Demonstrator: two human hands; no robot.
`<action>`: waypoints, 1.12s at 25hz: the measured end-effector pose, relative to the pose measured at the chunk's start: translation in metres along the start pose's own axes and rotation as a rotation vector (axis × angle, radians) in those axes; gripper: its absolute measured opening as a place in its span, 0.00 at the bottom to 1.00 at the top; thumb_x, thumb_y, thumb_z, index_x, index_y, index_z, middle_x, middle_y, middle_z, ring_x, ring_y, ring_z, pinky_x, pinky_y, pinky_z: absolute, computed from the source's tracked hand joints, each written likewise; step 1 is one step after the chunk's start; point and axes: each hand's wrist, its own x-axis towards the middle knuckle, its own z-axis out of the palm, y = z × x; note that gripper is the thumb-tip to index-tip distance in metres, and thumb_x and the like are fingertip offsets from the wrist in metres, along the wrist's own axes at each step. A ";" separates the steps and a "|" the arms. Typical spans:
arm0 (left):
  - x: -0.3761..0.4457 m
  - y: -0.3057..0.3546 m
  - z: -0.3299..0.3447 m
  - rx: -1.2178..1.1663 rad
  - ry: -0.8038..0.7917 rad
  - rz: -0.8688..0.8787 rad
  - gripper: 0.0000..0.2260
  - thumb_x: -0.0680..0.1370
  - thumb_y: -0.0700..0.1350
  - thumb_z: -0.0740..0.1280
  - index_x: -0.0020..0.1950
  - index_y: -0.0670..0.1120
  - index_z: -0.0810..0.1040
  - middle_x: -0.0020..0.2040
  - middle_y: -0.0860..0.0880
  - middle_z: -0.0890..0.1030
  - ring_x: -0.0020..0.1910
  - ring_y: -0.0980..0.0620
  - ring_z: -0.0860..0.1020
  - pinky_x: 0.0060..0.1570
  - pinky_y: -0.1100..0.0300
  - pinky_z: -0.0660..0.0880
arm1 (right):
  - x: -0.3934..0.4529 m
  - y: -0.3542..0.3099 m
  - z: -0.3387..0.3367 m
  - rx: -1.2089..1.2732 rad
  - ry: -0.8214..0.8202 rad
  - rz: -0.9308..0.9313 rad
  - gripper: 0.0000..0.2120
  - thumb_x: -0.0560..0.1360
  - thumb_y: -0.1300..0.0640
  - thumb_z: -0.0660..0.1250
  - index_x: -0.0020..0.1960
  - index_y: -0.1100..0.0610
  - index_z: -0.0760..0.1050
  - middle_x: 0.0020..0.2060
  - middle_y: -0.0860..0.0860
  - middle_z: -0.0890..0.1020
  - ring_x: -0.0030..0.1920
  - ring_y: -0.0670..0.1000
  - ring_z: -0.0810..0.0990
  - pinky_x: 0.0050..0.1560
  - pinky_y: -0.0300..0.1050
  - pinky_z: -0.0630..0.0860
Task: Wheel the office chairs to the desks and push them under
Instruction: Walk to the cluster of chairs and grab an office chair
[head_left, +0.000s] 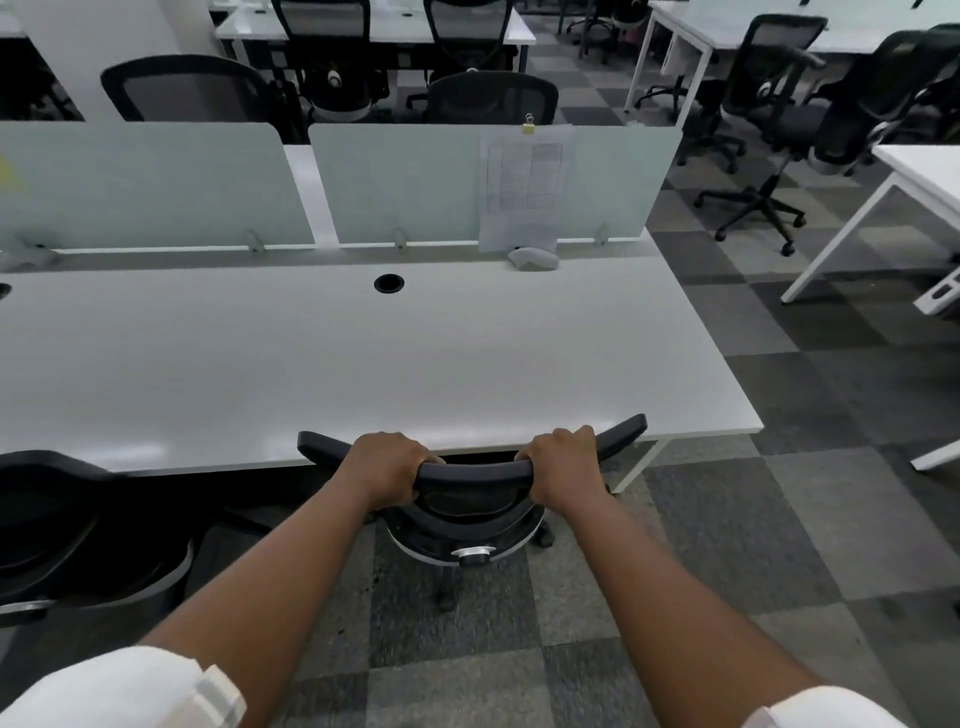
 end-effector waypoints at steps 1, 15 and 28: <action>0.000 0.000 -0.001 -0.008 -0.009 0.000 0.25 0.70 0.52 0.66 0.63 0.74 0.74 0.49 0.60 0.83 0.49 0.53 0.81 0.39 0.59 0.67 | 0.000 0.000 -0.001 0.006 -0.007 -0.003 0.15 0.70 0.57 0.66 0.52 0.42 0.82 0.40 0.45 0.79 0.45 0.53 0.75 0.51 0.53 0.64; -0.003 0.005 -0.001 0.047 0.046 -0.059 0.17 0.73 0.51 0.67 0.60 0.65 0.79 0.44 0.58 0.82 0.48 0.52 0.80 0.48 0.54 0.66 | 0.003 0.001 0.002 0.023 0.006 0.021 0.16 0.71 0.53 0.69 0.56 0.39 0.80 0.49 0.43 0.82 0.54 0.52 0.78 0.57 0.54 0.64; -0.081 -0.005 0.016 0.034 0.331 -0.241 0.44 0.76 0.63 0.68 0.82 0.55 0.44 0.82 0.42 0.50 0.80 0.42 0.55 0.74 0.34 0.54 | -0.031 -0.035 -0.001 0.132 0.129 -0.072 0.49 0.71 0.37 0.71 0.81 0.42 0.45 0.79 0.54 0.56 0.75 0.58 0.64 0.72 0.63 0.61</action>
